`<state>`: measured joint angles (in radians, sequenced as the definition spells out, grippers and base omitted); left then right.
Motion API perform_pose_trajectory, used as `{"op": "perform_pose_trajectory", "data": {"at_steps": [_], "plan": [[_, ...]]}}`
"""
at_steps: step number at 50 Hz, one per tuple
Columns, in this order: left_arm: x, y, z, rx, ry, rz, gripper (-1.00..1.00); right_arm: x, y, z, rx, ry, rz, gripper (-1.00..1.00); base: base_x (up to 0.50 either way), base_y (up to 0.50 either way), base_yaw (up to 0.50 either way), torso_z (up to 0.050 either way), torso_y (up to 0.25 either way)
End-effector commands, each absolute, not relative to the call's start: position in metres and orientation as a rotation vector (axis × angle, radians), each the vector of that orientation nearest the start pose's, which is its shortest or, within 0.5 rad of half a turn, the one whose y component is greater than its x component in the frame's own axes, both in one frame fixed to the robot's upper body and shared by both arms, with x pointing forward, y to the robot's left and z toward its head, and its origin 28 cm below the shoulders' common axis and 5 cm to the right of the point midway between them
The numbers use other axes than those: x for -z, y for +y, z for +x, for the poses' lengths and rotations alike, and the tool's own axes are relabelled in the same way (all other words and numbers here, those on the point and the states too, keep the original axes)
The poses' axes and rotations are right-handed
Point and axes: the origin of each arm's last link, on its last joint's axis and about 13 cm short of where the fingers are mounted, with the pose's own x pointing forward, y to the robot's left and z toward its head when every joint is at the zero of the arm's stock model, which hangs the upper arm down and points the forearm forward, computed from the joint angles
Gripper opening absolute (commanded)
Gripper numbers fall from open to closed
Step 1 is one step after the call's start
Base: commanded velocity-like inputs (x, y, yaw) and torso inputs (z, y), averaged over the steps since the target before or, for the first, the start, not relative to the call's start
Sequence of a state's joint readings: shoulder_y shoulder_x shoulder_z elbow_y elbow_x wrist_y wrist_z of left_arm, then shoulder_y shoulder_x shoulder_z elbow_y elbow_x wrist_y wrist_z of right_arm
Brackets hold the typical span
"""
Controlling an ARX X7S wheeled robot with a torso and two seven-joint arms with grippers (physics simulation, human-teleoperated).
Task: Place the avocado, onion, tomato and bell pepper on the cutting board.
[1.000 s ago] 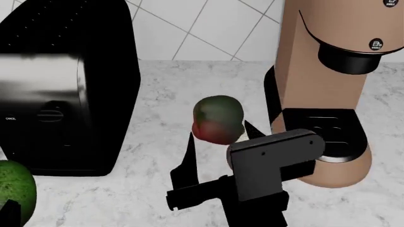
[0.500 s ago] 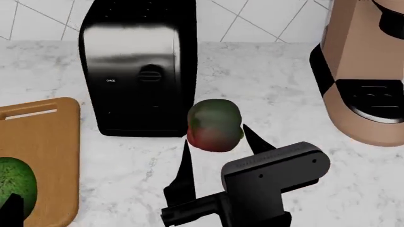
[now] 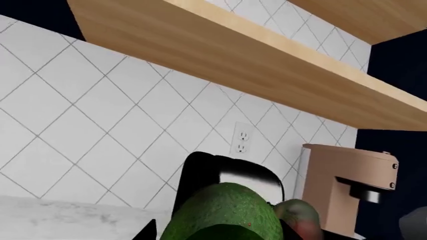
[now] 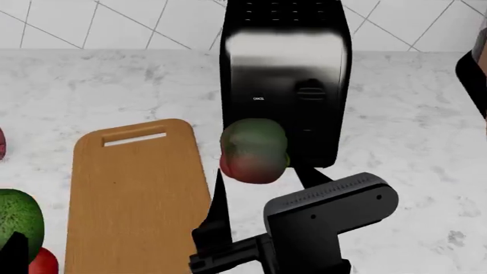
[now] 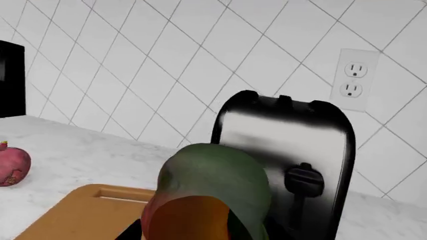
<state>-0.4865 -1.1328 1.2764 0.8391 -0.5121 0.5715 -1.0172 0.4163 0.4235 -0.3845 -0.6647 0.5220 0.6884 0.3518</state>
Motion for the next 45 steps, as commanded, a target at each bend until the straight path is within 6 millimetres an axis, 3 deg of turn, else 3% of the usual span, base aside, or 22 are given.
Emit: {"op": "perform_pose_trajectory", "data": {"at_steps": [1,13,27,34,45], "plan": [[-0.1724,0.2129,0.1171,0.374,-0.429,-0.321,-1.00,-0.1705,-0.0793,0.2248,-0.310,-0.206,-0.128,-1.00,0.00,0.50,0.00,0.000,0.000],[-0.1720,0.2124,0.1172,0.377,-0.429,-0.320,-1.00,-0.1728,-0.0793,0.2232,-0.311,-0.221,-0.118,-1.00,0.00,0.11,0.00,0.001,0.000],[-0.1720,0.2118,0.1174,0.377,-0.426,-0.323,-1.00,-0.1730,-0.0776,0.2231,-0.315,-0.216,-0.140,-1.00,0.22,0.19,0.00,0.000,0.001],[-0.1723,0.2122,0.1166,0.378,-0.427,-0.323,-1.00,-0.1736,-0.0770,0.2226,-0.318,-0.230,-0.122,-1.00,0.00,0.50,0.00,0.000,0.000],[-0.1701,0.2114,0.1195,0.365,-0.417,-0.320,-1.00,-0.1750,-0.0785,0.2213,-0.317,-0.242,-0.114,-1.00,0.00,0.00,0.00,0.000,0.000]]}}
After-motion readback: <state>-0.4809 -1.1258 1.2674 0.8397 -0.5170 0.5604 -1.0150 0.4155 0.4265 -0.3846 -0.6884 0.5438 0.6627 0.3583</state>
